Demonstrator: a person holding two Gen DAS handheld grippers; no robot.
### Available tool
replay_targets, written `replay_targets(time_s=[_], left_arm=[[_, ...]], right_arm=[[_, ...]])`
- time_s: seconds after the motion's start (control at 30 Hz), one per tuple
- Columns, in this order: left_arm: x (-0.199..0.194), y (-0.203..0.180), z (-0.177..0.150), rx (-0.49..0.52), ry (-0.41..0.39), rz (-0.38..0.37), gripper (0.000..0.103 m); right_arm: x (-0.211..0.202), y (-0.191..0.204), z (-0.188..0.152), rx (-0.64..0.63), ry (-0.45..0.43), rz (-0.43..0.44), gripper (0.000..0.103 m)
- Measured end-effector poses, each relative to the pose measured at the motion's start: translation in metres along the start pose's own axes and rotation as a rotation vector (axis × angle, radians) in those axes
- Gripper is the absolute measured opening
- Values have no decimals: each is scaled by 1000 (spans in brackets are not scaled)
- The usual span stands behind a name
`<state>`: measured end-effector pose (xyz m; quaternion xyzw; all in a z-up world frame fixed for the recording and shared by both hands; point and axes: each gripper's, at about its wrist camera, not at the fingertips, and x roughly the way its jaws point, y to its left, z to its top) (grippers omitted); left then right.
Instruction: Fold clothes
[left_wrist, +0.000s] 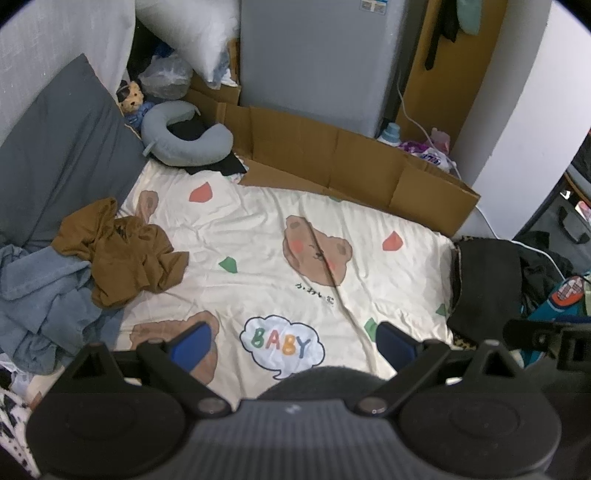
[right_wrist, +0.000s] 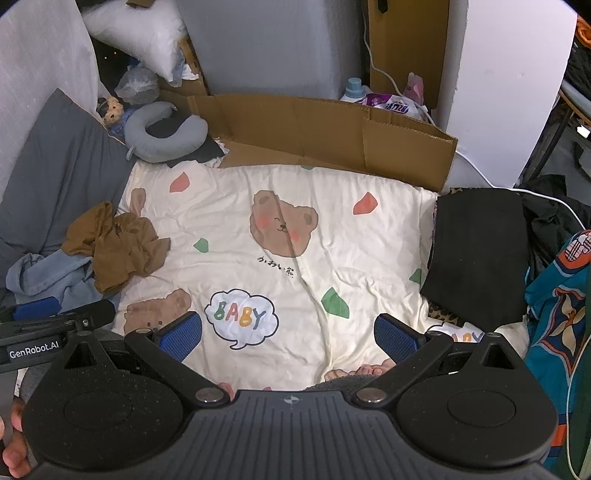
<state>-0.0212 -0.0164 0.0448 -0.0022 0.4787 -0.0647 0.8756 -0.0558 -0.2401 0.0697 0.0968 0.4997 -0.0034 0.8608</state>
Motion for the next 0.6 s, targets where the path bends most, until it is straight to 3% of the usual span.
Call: replay_targets(time_s=[0.6], left_arm=[[3,5,4,0,4,2,97]], right_arm=[[0,2,1,-8,-2,-4,102]])
